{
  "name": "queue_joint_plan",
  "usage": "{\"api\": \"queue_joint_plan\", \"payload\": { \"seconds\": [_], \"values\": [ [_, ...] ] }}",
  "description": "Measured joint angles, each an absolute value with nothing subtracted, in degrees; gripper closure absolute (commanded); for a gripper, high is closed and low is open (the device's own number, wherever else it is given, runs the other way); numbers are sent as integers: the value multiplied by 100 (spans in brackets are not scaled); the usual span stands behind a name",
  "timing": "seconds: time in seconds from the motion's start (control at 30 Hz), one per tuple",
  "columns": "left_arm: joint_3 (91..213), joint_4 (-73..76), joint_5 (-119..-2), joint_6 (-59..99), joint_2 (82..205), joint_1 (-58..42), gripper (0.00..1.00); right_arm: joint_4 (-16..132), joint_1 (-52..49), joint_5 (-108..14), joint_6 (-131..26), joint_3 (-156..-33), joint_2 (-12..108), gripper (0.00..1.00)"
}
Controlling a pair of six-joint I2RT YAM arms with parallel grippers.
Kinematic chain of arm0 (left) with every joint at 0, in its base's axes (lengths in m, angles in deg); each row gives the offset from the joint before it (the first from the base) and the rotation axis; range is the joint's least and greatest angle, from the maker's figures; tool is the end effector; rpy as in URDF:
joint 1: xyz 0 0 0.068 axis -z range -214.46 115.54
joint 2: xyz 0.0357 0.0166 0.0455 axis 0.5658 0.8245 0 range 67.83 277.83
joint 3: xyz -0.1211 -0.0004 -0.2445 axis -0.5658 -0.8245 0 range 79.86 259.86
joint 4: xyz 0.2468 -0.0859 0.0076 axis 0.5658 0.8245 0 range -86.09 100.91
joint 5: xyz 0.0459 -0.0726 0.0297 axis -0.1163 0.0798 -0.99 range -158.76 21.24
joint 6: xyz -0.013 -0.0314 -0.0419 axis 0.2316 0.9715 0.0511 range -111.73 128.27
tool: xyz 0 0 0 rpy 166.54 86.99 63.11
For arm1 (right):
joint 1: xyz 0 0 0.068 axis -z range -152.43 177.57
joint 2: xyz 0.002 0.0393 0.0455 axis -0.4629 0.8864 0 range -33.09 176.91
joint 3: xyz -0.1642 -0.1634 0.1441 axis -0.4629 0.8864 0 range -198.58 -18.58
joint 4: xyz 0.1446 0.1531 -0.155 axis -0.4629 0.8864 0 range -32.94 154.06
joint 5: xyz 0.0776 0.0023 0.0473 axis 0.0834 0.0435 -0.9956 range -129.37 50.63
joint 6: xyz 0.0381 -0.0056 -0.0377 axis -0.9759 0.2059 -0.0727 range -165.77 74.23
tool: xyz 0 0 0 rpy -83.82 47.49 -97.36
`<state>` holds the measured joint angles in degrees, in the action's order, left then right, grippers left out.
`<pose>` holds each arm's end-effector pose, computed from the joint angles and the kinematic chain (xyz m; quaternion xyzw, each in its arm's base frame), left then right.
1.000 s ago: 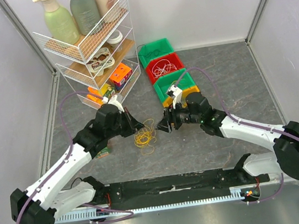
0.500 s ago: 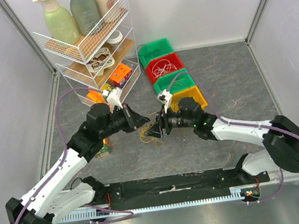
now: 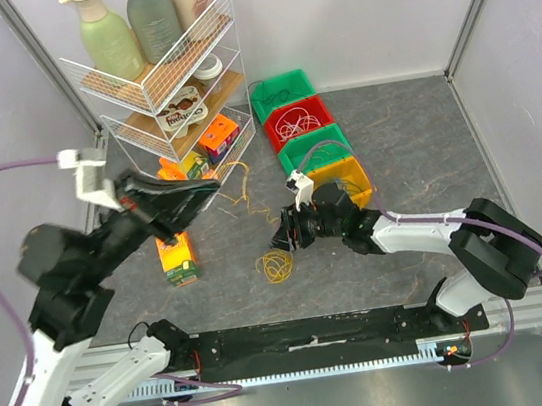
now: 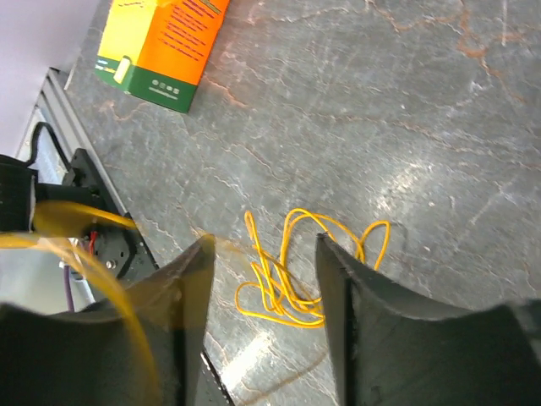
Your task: Untangle the cables
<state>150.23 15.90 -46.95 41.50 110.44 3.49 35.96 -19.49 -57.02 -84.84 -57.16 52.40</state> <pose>0.0845 -0.0828 0.4886 0.1751 0.5857 -0.5486 0.5704 0.2017 0.2325 0.1918 -0.1397 0.8294 0.4534 0.2948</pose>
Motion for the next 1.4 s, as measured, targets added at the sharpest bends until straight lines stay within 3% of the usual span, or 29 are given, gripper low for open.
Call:
{"api": "queue_joint_plan", "payload": {
  "seconds": [0.3, 0.53, 0.7, 1.0, 1.4],
  "values": [
    [15490, 1778, -5441, 3827, 10859, 349, 98, 4632, -1952, -5129, -7913, -5826, 5113, 17],
    [15405, 2296, -6072, 3816, 11147, 349, 98, 5578, -1943, -4467, -7030, -6199, 4370, 10],
    [15350, 2508, -6147, 3866, 11241, 349, 98, 5849, -1906, -4635, -6506, -6560, 3986, 4],
    [15158, 2574, -6055, 4174, 11436, 349, 98, 5257, -1744, -5726, -6005, -6919, 3194, 3],
    [14846, 2545, -5629, 4642, 11479, 349, 98, 4420, -1670, -6569, -6051, -7773, 4104, 8]
  ]
}}
